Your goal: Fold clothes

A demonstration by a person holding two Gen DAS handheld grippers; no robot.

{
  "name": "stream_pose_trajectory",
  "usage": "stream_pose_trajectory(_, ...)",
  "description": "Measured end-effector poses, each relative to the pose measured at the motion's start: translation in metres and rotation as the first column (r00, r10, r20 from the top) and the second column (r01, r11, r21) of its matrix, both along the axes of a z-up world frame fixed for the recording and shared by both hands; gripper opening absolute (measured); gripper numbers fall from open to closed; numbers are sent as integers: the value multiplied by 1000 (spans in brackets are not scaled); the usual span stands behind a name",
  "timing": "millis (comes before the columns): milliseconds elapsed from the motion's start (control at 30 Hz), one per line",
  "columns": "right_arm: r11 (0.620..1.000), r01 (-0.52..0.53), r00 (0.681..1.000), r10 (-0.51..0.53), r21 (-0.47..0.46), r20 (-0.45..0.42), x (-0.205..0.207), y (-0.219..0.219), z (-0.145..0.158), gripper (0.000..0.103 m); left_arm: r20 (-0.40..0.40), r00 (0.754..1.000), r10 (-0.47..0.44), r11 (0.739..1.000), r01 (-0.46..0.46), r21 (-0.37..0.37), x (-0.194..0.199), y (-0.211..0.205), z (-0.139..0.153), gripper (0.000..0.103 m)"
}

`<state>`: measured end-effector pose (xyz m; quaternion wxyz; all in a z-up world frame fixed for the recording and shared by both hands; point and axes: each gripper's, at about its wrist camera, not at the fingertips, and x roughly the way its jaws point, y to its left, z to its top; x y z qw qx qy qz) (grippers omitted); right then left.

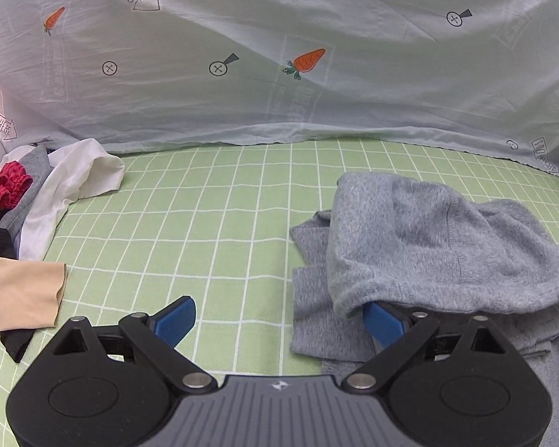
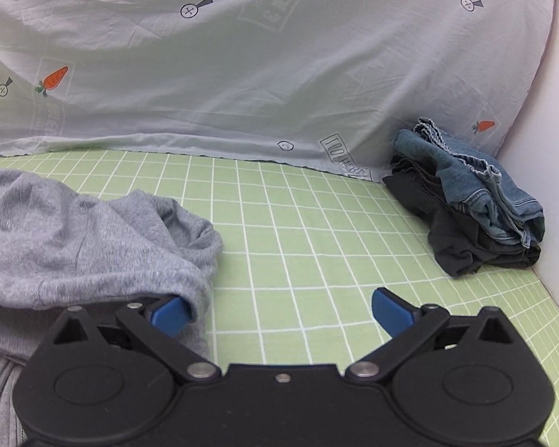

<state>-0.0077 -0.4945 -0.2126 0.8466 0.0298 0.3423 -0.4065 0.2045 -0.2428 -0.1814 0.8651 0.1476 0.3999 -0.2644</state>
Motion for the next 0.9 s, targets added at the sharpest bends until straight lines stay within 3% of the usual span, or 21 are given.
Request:
stream_pose_trajectory(267,999,-29,998,31,39,-54,1,5,-14,103,-86,996,6,999,-2,41,-1,3,-16,96)
stream_pose_trajectory(600,997,-52,996,56,59,-73,-8,19,-18,103,-134,991,28,998,-19,64,-15,27,-22,96)
stream_pose_trajectory(900,989,-60,990,76,134,-119,-50,55,-31,103,-196,981,-10,995,29,97,-55,52,-31,96)
